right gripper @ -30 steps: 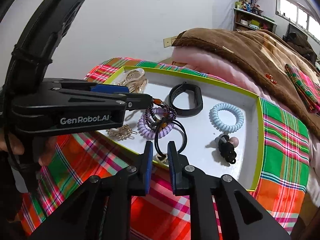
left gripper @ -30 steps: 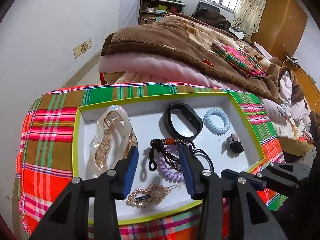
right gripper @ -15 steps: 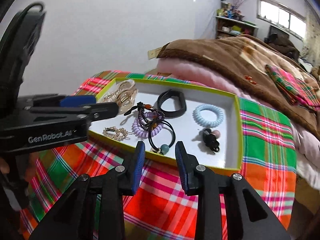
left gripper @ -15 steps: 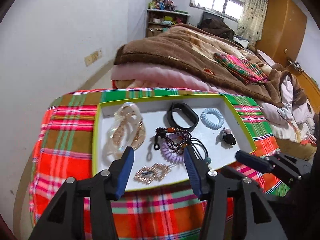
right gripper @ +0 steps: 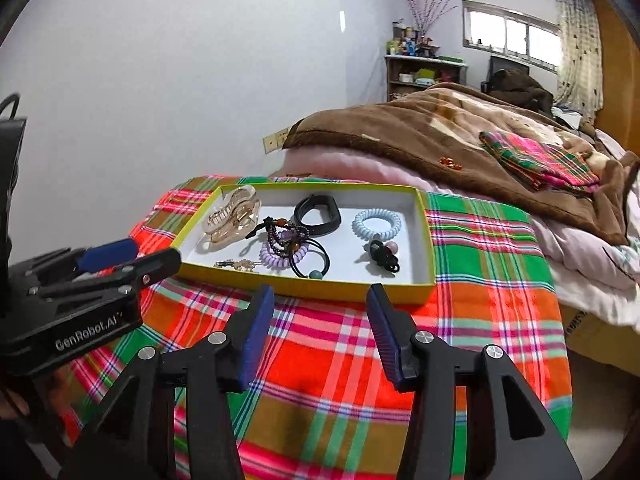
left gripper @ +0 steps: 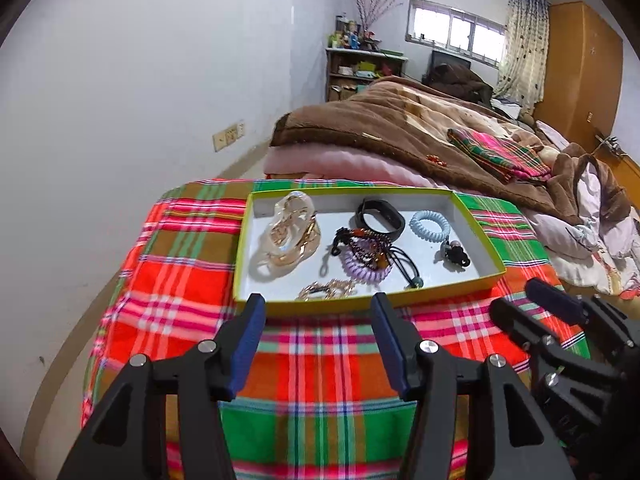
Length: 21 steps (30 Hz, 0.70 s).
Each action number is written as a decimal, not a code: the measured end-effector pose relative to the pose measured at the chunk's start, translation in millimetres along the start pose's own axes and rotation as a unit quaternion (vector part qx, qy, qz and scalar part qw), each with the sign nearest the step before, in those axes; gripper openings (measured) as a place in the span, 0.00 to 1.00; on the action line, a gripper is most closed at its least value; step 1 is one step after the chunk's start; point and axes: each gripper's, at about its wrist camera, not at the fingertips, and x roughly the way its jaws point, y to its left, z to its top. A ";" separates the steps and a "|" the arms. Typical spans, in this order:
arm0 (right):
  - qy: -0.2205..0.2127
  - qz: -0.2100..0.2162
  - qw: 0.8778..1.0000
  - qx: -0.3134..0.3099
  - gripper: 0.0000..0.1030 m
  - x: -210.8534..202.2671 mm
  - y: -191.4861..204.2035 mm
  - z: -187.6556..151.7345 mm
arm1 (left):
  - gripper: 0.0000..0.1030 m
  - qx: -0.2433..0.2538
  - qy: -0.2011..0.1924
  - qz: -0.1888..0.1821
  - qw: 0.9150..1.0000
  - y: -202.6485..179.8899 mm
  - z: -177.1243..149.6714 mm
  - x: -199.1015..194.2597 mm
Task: Organize jewelry
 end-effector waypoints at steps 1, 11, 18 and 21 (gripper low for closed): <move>-0.004 -0.005 1.000 -0.001 0.48 -3.8 1.3 -1.5 | 0.55 0.001 -0.001 0.002 1.000 -0.6 -2.6 -2.6; -0.021 -0.012 1.000 -0.006 0.48 -22.9 9.4 -12.3 | 0.55 0.001 -0.015 0.021 1.000 -6.9 -21.1 -21.5; -0.026 -0.012 1.000 -0.001 0.48 -26.8 9.8 -14.5 | 0.55 -0.008 -0.015 0.023 1.000 -6.0 -26.7 -26.6; -0.027 -0.013 1.000 -0.001 0.48 -27.5 10.4 -15.1 | 0.55 -0.006 -0.012 0.034 0.999 -6.3 -26.2 -26.8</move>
